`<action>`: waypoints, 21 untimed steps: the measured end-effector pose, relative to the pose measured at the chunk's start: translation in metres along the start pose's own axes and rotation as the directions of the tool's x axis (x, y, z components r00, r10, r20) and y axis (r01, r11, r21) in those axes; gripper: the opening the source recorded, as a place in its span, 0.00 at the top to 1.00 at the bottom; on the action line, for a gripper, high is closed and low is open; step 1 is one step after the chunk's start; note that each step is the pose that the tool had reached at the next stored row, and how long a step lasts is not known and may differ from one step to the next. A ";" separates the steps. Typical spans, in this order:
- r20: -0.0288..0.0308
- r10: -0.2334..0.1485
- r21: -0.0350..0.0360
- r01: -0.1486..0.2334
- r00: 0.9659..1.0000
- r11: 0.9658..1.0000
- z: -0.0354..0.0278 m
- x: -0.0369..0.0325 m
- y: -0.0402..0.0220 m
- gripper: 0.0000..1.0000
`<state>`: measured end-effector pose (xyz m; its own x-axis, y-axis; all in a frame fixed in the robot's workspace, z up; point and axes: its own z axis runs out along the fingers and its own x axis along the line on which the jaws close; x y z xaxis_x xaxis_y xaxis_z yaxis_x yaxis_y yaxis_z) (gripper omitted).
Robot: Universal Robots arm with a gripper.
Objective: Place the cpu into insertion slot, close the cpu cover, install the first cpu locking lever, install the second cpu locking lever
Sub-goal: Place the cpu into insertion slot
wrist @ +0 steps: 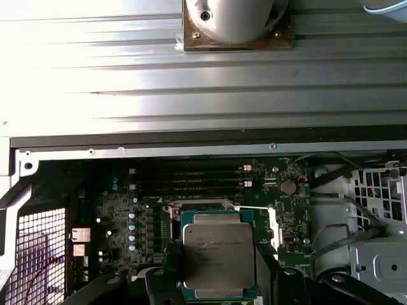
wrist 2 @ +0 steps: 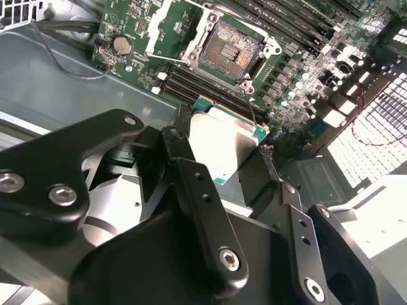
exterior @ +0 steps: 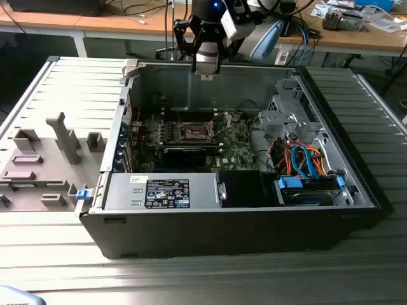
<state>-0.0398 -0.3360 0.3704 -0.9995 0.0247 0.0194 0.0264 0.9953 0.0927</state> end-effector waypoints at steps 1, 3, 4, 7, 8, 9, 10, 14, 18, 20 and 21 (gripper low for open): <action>0.000 0.000 0.000 0.000 1.000 1.000 0.0001 0.0002 0.0000 0.45; 0.000 0.000 0.000 0.000 1.000 1.000 0.0006 0.0003 -0.0001 0.45; 0.000 0.000 0.000 0.000 1.000 1.000 0.0009 0.0003 -0.0001 0.45; 0.000 0.000 0.000 0.000 1.000 1.000 0.0014 0.0003 -0.0001 0.45; 0.000 0.000 0.000 0.000 1.000 1.000 0.0017 0.0002 -0.0002 0.45; 0.000 0.000 0.000 0.000 1.000 1.000 0.0020 0.0003 -0.0002 0.45; 0.000 0.000 0.000 0.000 1.000 1.000 0.0022 0.0002 -0.0002 0.45; 0.000 0.000 0.000 0.000 1.000 1.000 0.0032 0.0002 -0.0003 0.45; 0.000 0.000 0.000 0.000 1.000 1.000 0.0040 0.0002 -0.0004 0.45; 0.000 0.000 0.000 0.000 1.000 1.000 0.0044 0.0002 -0.0004 0.45; 0.000 0.000 0.000 0.000 1.000 1.000 0.0047 0.0002 -0.0004 0.45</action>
<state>-0.0401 -0.3360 0.3657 -0.9995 0.0246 0.0194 0.0263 0.9954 0.0926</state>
